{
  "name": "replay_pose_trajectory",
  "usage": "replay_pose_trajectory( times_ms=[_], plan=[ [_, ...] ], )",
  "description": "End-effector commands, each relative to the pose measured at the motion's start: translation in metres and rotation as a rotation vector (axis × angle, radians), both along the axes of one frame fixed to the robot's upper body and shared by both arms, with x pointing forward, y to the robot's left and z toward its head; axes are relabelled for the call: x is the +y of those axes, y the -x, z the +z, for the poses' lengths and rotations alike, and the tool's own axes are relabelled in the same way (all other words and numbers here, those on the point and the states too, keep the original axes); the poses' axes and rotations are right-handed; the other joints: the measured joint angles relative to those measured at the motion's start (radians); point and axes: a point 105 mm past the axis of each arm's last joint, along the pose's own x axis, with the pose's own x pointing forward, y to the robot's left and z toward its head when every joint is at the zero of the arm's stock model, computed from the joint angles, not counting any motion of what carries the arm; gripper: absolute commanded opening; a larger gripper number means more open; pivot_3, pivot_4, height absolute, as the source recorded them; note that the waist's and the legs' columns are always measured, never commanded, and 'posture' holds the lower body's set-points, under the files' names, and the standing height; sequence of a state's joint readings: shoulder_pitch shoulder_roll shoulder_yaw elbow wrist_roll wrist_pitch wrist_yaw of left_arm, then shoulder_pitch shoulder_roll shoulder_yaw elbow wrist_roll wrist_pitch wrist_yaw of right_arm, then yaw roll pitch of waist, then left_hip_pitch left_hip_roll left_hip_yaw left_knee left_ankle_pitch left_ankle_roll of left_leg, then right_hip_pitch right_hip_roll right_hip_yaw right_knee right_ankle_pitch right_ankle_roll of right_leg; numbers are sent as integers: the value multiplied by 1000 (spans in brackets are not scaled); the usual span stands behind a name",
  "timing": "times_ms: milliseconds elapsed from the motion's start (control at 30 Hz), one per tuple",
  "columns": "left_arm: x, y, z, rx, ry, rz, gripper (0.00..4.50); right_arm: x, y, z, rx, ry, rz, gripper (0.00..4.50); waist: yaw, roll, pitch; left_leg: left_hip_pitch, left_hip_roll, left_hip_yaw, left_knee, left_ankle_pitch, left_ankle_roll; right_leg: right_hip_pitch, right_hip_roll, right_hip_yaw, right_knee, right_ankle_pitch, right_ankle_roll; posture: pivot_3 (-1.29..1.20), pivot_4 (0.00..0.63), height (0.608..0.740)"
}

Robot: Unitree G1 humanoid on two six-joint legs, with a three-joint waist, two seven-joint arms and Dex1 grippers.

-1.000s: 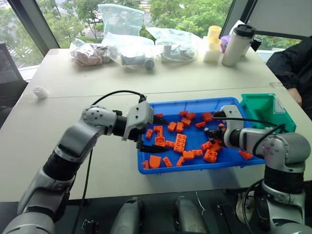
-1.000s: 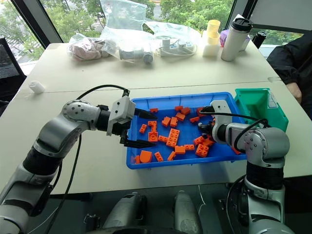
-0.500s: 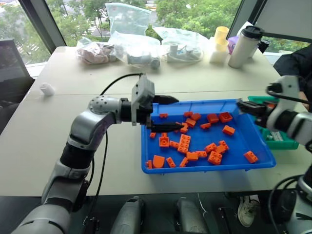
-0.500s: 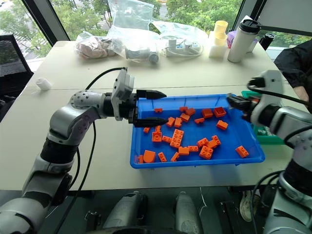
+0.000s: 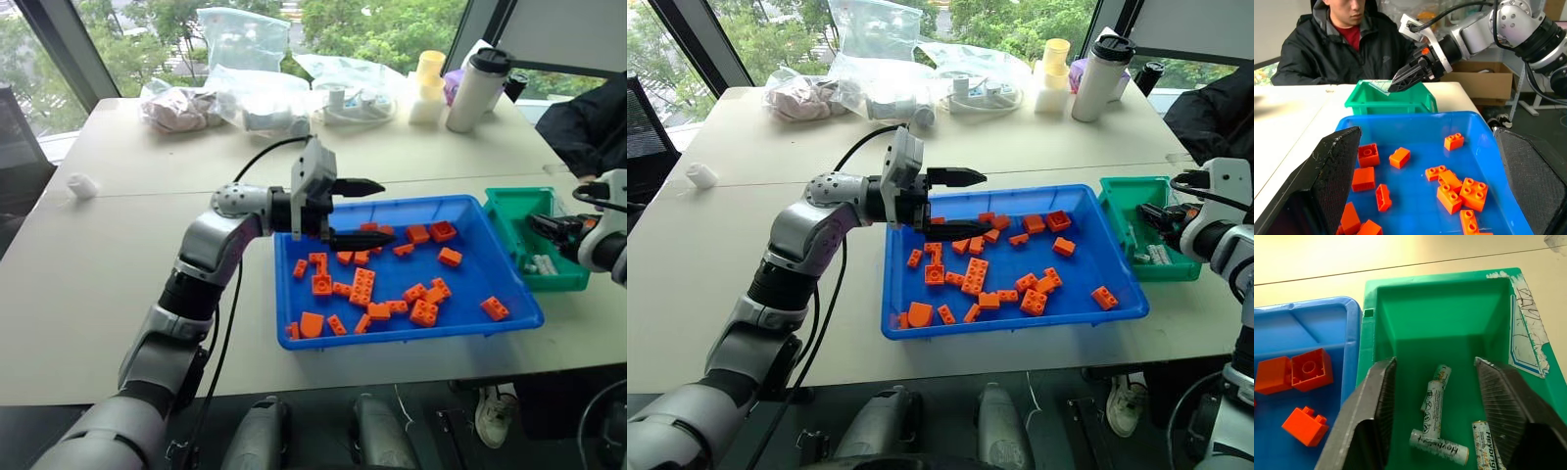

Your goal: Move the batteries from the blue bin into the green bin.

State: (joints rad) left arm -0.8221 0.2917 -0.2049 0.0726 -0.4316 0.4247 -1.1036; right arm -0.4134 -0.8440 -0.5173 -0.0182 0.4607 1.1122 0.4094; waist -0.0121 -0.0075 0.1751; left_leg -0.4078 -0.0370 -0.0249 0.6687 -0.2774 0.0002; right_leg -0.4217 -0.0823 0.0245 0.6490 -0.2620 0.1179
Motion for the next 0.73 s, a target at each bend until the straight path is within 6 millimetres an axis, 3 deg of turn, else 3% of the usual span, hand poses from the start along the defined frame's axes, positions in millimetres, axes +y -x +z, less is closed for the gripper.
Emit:
replay_pose_trajectory(
  times_ms=[33, 133, 267, 367, 567, 733],
  plan=[
    [7, 3, 6, -41, 7, 21, 4500, -9, -2, 26, -88, 54, -25, 4459, 0, 0, 0, 0, 0, 0, 0, 0, 0, 0, 0, 0, 0, 0, 0, 0, 150, 740],
    [17, 1, 8, -53, 11, 67, 4500, 0, -4, 43, -177, 62, 39, 4487, 0, 0, 0, 0, 0, 0, 0, 0, 0, 0, 0, 0, 0, 0, 0, 0, 150, 740],
    [49, 2, 10, -50, -14, 180, 4500, 48, 14, 66, -326, 95, 352, 4487, -2, 0, 0, 0, 0, 0, 0, 0, 0, -1, 0, 0, 0, 0, 0, 0, 150, 740],
    [78, 9, 7, -16, -40, 292, 4500, 66, 37, 59, -316, 145, 488, 4487, -1, 0, 0, 0, 1, -2, -2, 0, 0, -1, 1, 0, 0, 0, 0, 0, 150, 740],
    [124, 19, -4, 76, -28, 587, 4500, 97, 75, 38, -209, 80, 698, 4487, 12, 0, 0, 0, 0, -2, 0, 0, 0, 2, -1, -1, -1, 0, 0, 0, 150, 740],
    [152, 27, -22, 135, 10, 816, 4500, 106, 84, 21, -172, 16, 723, 4487, 19, 0, 0, 2, 0, -2, 0, 0, 0, 4, -1, 0, -1, 0, 0, 0, 150, 740]
  ],
)
